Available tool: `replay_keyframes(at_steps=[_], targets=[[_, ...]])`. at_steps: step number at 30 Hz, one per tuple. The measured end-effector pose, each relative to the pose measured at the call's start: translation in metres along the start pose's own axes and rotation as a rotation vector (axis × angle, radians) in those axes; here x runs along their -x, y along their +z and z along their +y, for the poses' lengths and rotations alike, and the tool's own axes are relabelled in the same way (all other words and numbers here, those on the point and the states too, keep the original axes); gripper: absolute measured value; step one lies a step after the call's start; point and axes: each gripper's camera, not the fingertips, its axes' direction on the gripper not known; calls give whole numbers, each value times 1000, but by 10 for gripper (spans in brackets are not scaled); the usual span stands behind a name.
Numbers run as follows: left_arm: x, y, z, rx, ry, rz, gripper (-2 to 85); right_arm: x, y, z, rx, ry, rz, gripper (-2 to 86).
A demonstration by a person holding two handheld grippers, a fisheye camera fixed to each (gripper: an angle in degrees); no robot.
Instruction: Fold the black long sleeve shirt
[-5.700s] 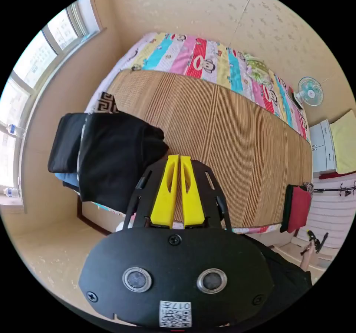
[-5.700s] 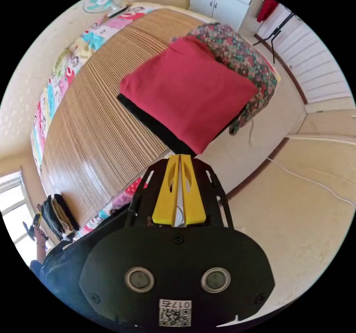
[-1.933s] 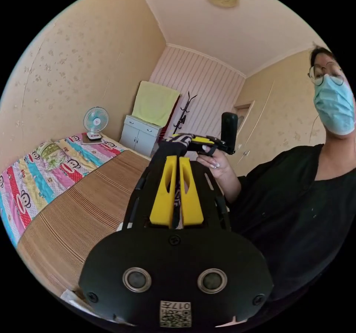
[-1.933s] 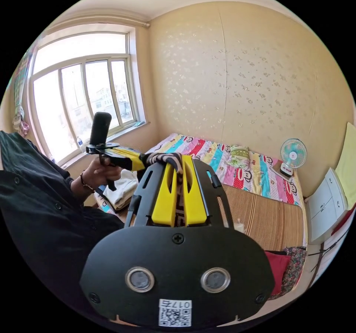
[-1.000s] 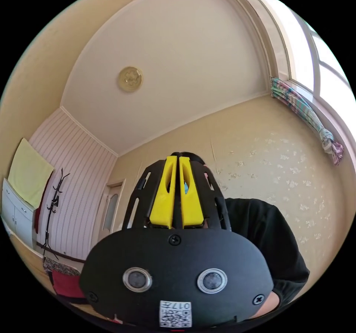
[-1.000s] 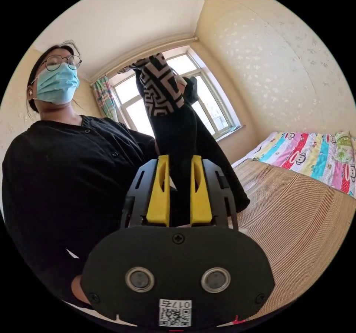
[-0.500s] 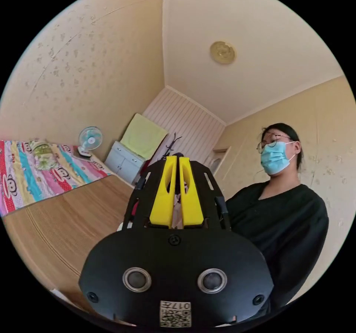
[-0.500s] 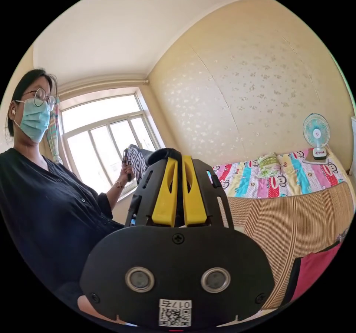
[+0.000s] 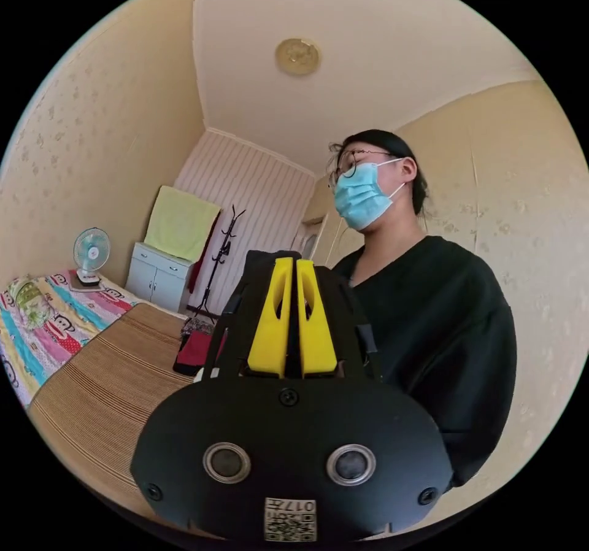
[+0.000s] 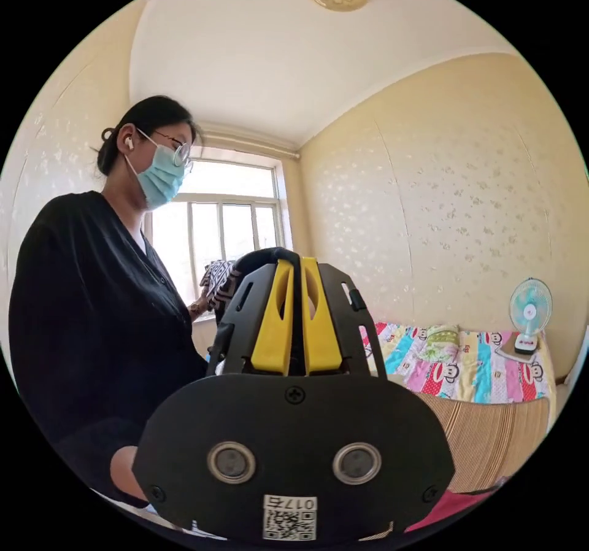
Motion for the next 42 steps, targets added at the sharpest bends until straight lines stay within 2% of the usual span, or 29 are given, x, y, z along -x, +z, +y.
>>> replay_keyframes(at_steps=[2, 3, 5, 6, 8, 9, 11, 12, 14, 16, 18, 21, 23, 25, 27, 30, 33, 36, 38, 40, 42], targets=[[36, -14, -40, 40, -249, -98, -9, -19, 9, -31, 40, 44, 23, 33], [47, -20, -47, 55, -310, -144, -9, -41, 23, -48, 102, 96, 37, 33], [97, -41, -71, 155, -382, -418, -9, -84, 56, -64, 249, 160, 81, 34], [116, -46, -73, 184, -420, -477, -9, -118, 86, -65, 360, 186, 127, 35], [230, -76, -66, 247, -639, -590, -6, -175, 147, -53, 539, 172, 159, 36], [263, -85, -59, 240, -692, -588, -6, -220, 198, -32, 666, 155, 186, 37], [402, -126, -20, 154, -885, -603, 3, -293, 290, 16, 838, 125, 228, 42], [436, -137, -7, 142, -915, -633, 11, -340, 354, 58, 944, 90, 276, 47], [532, -181, 50, 179, -1070, -886, 48, -408, 432, 126, 1049, 125, 397, 59], [562, -204, 101, 276, -1238, -1046, 70, -470, 486, 211, 1219, 296, 529, 70], [562, -209, 142, 291, -1323, -1111, 77, -480, 490, 258, 1239, 408, 562, 77], [541, -185, 195, 257, -1261, -969, 74, -460, 467, 330, 1276, 483, 538, 81], [516, -151, 238, 314, -1257, -885, 73, -434, 440, 372, 1314, 495, 496, 81], [498, -127, 265, 351, -1283, -837, 76, -404, 396, 420, 1405, 530, 532, 82], [484, -109, 282, 370, -1297, -811, 82, -389, 361, 436, 1414, 584, 592, 81], [473, -95, 284, 437, -1279, -874, 94, -375, 302, 418, 1321, 611, 798, 85], [478, -91, 290, 512, -1336, -829, 95, -383, 255, 396, 1260, 680, 875, 100], [474, -108, 280, 486, -1364, -804, 62, -399, 236, 376, 1307, 639, 872, 115], [470, -131, 281, 484, -1460, -748, 29, -406, 235, 361, 1323, 564, 859, 116], [456, -154, 284, 426, -1535, -692, 16, -426, 238, 364, 1449, 559, 686, 105], [437, -173, 280, 438, -1553, -666, 7, -441, 234, 374, 1559, 594, 587, 85]])
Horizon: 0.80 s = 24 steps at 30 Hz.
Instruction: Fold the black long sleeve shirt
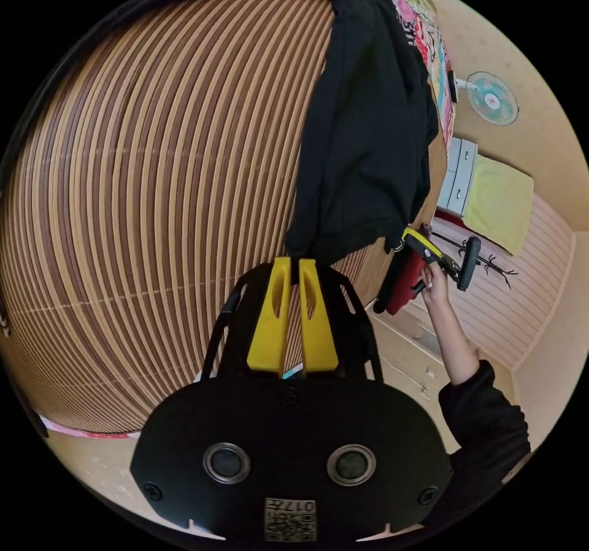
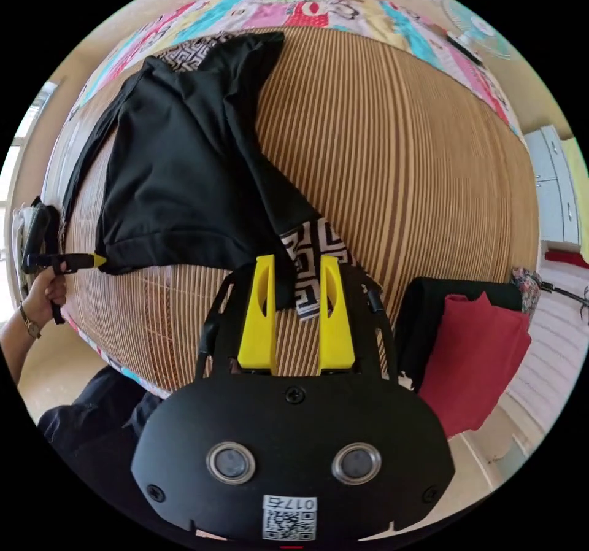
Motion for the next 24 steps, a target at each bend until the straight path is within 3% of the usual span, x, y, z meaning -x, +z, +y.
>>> replay_keyframes(at_steps=[4, 8, 11, 13, 16, 19, 24], targets=[[30, -45, 58, 73, 19, 2, -2, -42, -43, 3, 70, -237, -231, 37], [55, -90, 115, 52, 14, 115, -5, -110, -127, 6, 30, -286, -244, 22], [58, -127, 144, 15, -19, -8, -6, -223, -224, 27, -259, 150, -168, 20], [66, -140, 158, 19, -37, 28, -6, -296, -276, 90, -465, 572, -138, 26], [81, -158, 185, -10, -94, 50, -5, -310, -282, 162, -531, 836, -76, 60], [90, -168, 209, -35, -150, 83, -5, -273, -213, 179, -329, 618, -311, 94], [86, -184, 236, -50, -158, 82, -5, -170, -123, 232, -74, 320, -482, 99]])
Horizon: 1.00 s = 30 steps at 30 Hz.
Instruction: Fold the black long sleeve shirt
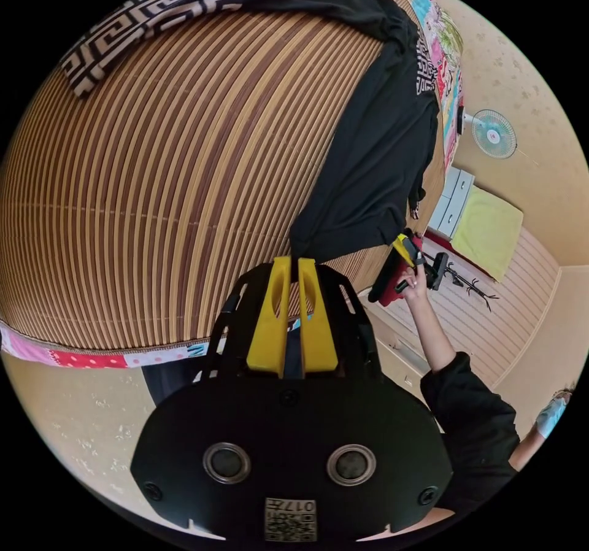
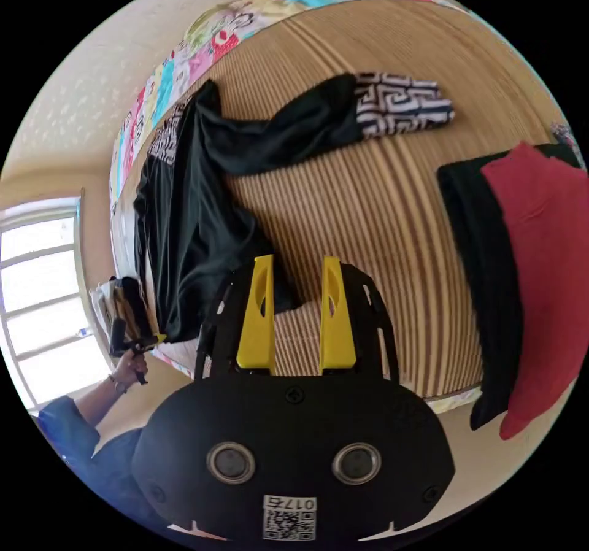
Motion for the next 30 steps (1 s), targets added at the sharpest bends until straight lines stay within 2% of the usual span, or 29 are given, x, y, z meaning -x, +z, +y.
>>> replay_keyframes(at_steps=[5, 7, 8, 12, 13, 14, 15, 16, 17, 19, 20, 22, 23, 24, 26, 28, 30], targets=[[-8, -31, 28, 41, 8, -55, -5, -11, -24, 61, -6, 38, -66, 45], [-16, -45, 41, 52, 61, -35, -4, -27, -74, 76, -30, 24, -105, 38], [-24, -55, 52, 58, 130, 29, -4, -29, -89, 80, -38, 4, -129, 37], [-42, -89, 102, -30, 348, 314, -5, -37, -190, 128, -80, -282, -597, 33], [-35, -97, 122, -91, 360, 427, -5, -45, -208, 149, -94, -297, -626, 32], [-18, -99, 140, -145, 302, 470, -5, -51, -213, 160, -102, -281, -599, 32], [-7, -98, 148, -165, 234, 444, -5, -68, -211, 178, -81, -184, -480, 31], [14, -93, 166, -178, 88, 336, -5, -89, -196, 190, 18, -32, -336, 31], [22, -88, 182, -174, 40, 252, -6, -95, -189, 196, 63, -3, -291, 30], [20, -79, 199, -146, 25, 198, -6, -85, -187, 221, 87, -42, -203, 30], [10, -73, 208, -142, 89, 259, -6, -79, -191, 225, 71, -56, -190, 30], [-2, -67, 220, -150, 148, 338, -6, -59, -210, 247, -44, -104, -249, 28], [0, -60, 228, -134, 102, 312, -6, -58, -211, 252, -58, -96, -261, 28], [5, -56, 231, -116, 48, 274, -6, -62, -205, 259, -42, -45, -245, 27], [25, -35, 247, 9, -223, 59, -5, -77, -182, 269, 83, 83, -103, 24], [30, -24, 260, 81, -363, -57, -4, -94, -162, 293, 190, 221, 59, 17], [25, -23, 272, 85, -429, -143, 0, -107, -158, 314, 242, 335, 129, 15]])
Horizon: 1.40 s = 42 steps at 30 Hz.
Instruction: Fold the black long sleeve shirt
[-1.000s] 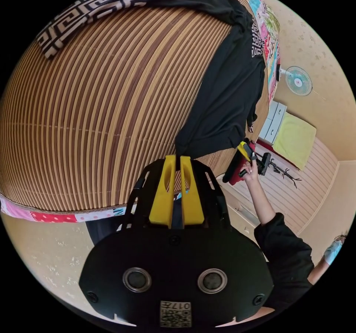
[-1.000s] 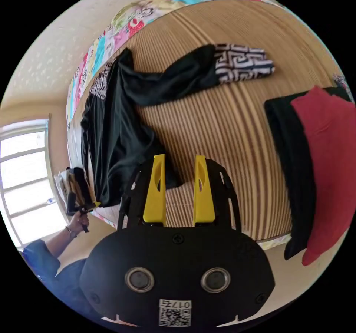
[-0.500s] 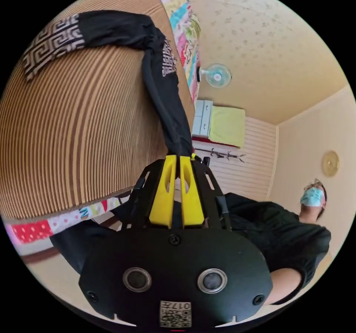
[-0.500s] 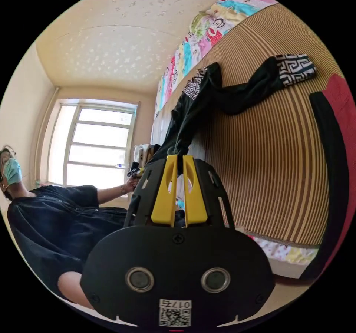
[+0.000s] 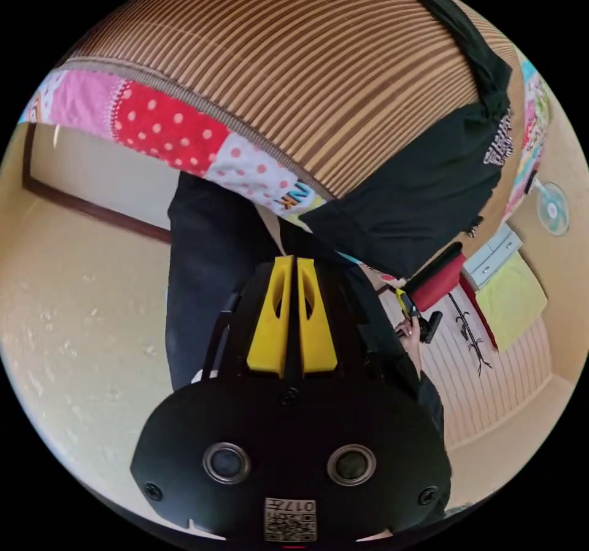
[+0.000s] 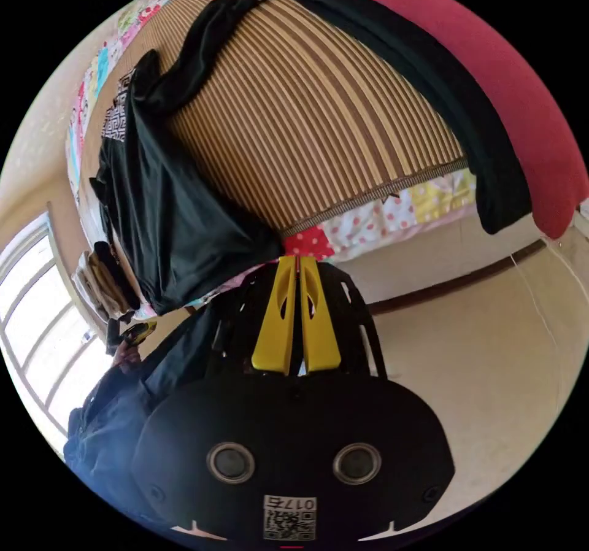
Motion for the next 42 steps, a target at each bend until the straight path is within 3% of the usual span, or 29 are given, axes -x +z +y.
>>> replay_keyframes(at_steps=[9, 19, 22, 25, 33, 42], targets=[[-12, -45, 31, -216, 80, 272, 41, -23, 23, 62, 29, 99, -46, 15], [12, -79, 66, -460, -42, 614, 45, 39, 1, 37, -36, 11, -105, 10], [2, -72, 70, -438, -53, 561, 43, 55, -3, 26, -29, -17, -74, 7], [-18, -59, 63, -299, -54, 373, 49, 60, -4, 16, -13, -7, -79, 5], [-34, -112, 53, -383, -8, 435, 49, 57, -2, -2, -24, 65, -219, 3], [-62, -131, 16, -222, 30, 119, 2, 52, 15, -9, -82, 196, -457, 3]])
